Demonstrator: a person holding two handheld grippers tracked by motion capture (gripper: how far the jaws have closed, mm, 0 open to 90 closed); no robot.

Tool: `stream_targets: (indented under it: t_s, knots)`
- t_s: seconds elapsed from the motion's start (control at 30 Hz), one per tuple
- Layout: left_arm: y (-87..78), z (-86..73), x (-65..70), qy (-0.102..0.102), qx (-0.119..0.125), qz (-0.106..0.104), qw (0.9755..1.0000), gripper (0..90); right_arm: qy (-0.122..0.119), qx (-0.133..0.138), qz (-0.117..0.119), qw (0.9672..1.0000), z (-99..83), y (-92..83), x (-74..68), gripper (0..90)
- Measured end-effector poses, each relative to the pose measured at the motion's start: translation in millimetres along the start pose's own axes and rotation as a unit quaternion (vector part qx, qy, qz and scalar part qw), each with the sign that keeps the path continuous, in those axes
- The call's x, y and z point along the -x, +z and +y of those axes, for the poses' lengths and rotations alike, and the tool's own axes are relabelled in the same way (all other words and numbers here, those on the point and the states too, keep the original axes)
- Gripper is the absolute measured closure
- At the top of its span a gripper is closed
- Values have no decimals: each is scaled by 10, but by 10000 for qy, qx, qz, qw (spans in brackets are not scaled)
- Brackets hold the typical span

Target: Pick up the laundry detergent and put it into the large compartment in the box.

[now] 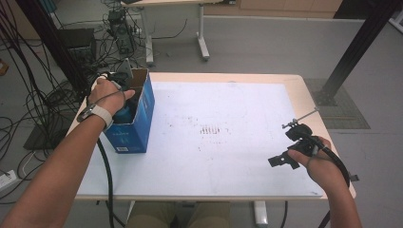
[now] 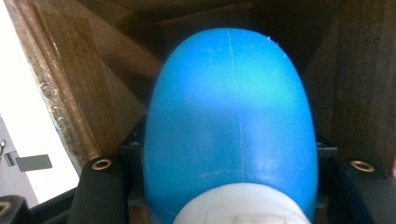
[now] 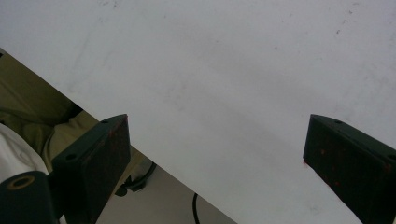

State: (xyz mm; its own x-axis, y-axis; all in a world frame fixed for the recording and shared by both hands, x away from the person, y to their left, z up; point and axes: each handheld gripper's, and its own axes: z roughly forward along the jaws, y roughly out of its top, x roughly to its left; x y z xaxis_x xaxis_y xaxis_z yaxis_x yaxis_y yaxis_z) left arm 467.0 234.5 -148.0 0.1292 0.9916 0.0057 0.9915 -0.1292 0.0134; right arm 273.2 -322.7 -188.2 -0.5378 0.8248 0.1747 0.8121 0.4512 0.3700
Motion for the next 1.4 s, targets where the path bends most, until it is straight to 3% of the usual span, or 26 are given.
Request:
stream_targets:
  t_s: [0.57,0.97,1.4]
  knots:
    - [4,-17,-13,36,65,-41,10000,375,-2,-12,-15,10000,-2,-3,-4,75]
    - [-3,-17,-14,83,61,-94,9999,288,-13,-52,-9,10000,31,10,-21,75]
    - [-83,-41,-79,139,104,-203,9996,281,-47,-97,-7,9999,78,12,-40,75]
